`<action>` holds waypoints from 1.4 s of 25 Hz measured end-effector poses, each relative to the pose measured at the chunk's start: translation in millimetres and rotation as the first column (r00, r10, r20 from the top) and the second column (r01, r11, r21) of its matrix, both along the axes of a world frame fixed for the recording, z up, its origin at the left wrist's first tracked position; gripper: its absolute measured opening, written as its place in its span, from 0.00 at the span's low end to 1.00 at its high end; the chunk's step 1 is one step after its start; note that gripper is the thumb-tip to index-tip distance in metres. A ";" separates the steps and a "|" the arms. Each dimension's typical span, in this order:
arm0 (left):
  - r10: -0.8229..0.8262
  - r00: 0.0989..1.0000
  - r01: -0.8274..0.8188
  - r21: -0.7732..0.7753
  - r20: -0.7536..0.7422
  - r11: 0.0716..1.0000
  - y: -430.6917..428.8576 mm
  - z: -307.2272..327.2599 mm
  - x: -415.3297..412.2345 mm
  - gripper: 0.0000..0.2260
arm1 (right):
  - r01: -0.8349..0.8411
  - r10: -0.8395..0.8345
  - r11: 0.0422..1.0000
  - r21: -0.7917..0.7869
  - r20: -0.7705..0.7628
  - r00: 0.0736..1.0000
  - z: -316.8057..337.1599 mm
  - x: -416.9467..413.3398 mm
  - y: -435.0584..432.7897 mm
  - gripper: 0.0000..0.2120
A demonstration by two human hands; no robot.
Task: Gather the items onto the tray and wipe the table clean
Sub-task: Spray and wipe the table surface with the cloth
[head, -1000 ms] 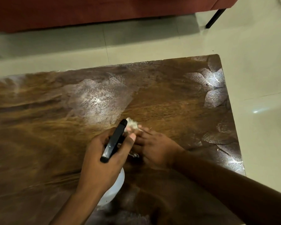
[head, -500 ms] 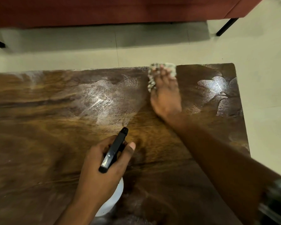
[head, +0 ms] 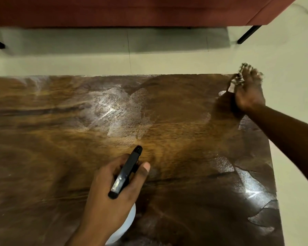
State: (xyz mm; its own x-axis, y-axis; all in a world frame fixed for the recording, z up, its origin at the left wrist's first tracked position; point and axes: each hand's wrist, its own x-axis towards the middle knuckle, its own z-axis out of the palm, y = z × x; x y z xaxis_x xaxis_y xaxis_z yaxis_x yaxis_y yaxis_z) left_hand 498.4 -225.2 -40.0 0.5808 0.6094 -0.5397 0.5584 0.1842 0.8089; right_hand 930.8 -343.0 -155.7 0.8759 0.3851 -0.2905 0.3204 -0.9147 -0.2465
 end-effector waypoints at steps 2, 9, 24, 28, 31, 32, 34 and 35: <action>-0.009 1.000 0.009 -0.017 -0.005 1.000 -1.0 -1.8 -4.5 0.14 | 0.052 -0.052 0.999 -0.002 0.034 0.998 -2.0 -27.9 11.4 0.32; -0.074 0.996 0.075 0.019 -0.052 0.997 -8.8 0.0 -12.6 0.21 | -0.921 0.920 0.388 -0.020 -0.057 0.389 -3.9 -198.0 1.4 0.33; 0.001 0.979 -0.023 -0.102 -0.205 0.995 -130.0 20.9 -169.0 0.30 | -0.202 0.201 0.972 0.120 0.017 0.979 -6.8 -268.7 -160.8 0.34; 0.048 0.984 -0.072 -0.139 -0.170 0.988 -175.0 33.1 -205.0 0.24 | -0.447 0.449 0.892 0.074 -0.017 0.893 -9.8 -346.7 -216.6 0.34; 0.057 0.994 -0.072 -0.152 -0.096 0.986 -204.9 32.4 -235.6 0.27 | -0.798 0.798 0.603 0.013 -0.035 0.602 -0.6 -352.5 -275.0 0.33; 0.044 0.996 -0.055 -0.153 -0.072 0.987 -213.6 31.0 -245.0 0.24 | -0.832 0.833 0.554 0.019 -0.029 0.553 1.5 -346.5 -290.4 0.33; 0.015 0.999 -0.022 -0.156 -0.043 0.987 -229.3 28.1 -260.2 0.21 | -0.705 0.705 0.707 0.058 0.017 0.709 1.1 -348.4 -299.9 0.32; 0.007 0.999 -0.013 -0.152 -0.044 0.988 -236.0 25.4 -265.5 0.21 | -0.516 0.515 0.852 0.090 0.040 0.856 -2.7 -359.3 -293.0 0.33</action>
